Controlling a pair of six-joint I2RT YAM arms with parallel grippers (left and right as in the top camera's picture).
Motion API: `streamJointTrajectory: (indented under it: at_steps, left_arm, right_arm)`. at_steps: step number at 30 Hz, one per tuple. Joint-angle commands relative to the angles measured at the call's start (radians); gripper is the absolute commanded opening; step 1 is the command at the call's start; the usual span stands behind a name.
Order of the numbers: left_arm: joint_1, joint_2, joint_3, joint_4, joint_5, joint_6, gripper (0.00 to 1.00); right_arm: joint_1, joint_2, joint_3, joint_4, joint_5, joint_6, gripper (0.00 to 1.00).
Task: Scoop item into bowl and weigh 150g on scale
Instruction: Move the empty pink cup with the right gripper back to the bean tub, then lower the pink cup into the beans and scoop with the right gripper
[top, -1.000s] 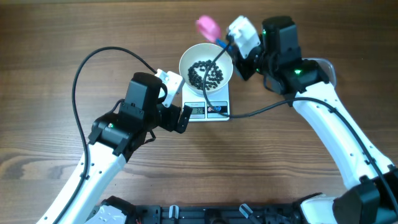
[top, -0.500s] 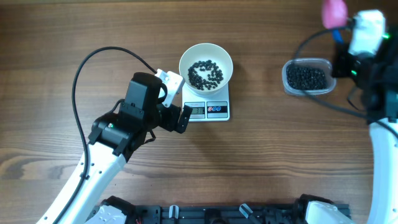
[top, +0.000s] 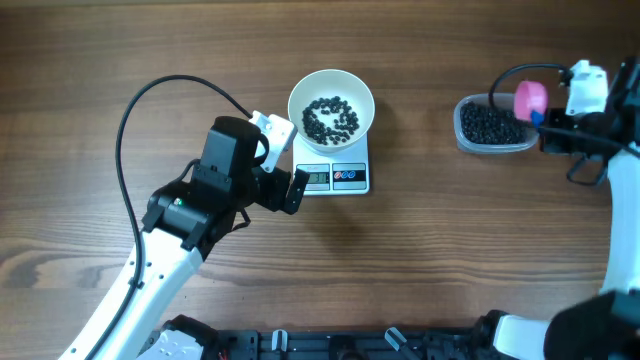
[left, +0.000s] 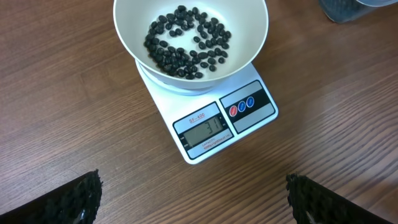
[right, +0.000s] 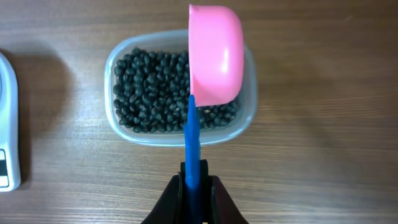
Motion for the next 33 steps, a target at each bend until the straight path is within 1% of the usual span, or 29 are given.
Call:
streamJointTrajectory:
  at_steps: [1, 4, 8, 11, 15, 22, 25, 33]
  left_arm:
    - [0.005, 0.005, 0.018, 0.003, 0.001, 0.019, 1.00]
    - [0.005, 0.005, 0.018, 0.003, 0.001, 0.020, 1.00]
    - [0.005, 0.005, 0.018, 0.003, 0.001, 0.020, 1.00]
    - [0.005, 0.005, 0.018, 0.003, 0.001, 0.019, 1.00]
    - [0.005, 0.005, 0.018, 0.003, 0.001, 0.020, 1.00]
    - [0.005, 0.005, 0.018, 0.003, 0.002, 0.019, 1.00]
    - [0.005, 0.005, 0.018, 0.003, 0.001, 0.019, 1.00]
    - [0.005, 0.005, 0.018, 0.003, 0.001, 0.019, 1.00]
  right_arm:
    - [0.018, 0.049, -0.001, 0.014, -0.063, -0.026, 0.04]
    - [0.035, 0.071, -0.001, 0.014, -0.038, -0.049, 0.04]
    - [0.051, 0.077, -0.001, 0.022, 0.085, -0.053, 0.04]
    - [0.058, 0.077, -0.001, 0.024, 0.133, -0.106, 0.04]
    - [0.061, 0.077, -0.001, 0.025, 0.209, -0.109, 0.04]
    - [0.062, 0.112, -0.003, 0.051, 0.188, -0.106, 0.04]
    - [0.066, 0.134, -0.003, 0.051, 0.151, -0.108, 0.04]
    - [0.121, 0.146, -0.003, 0.077, 0.068, -0.098, 0.04]
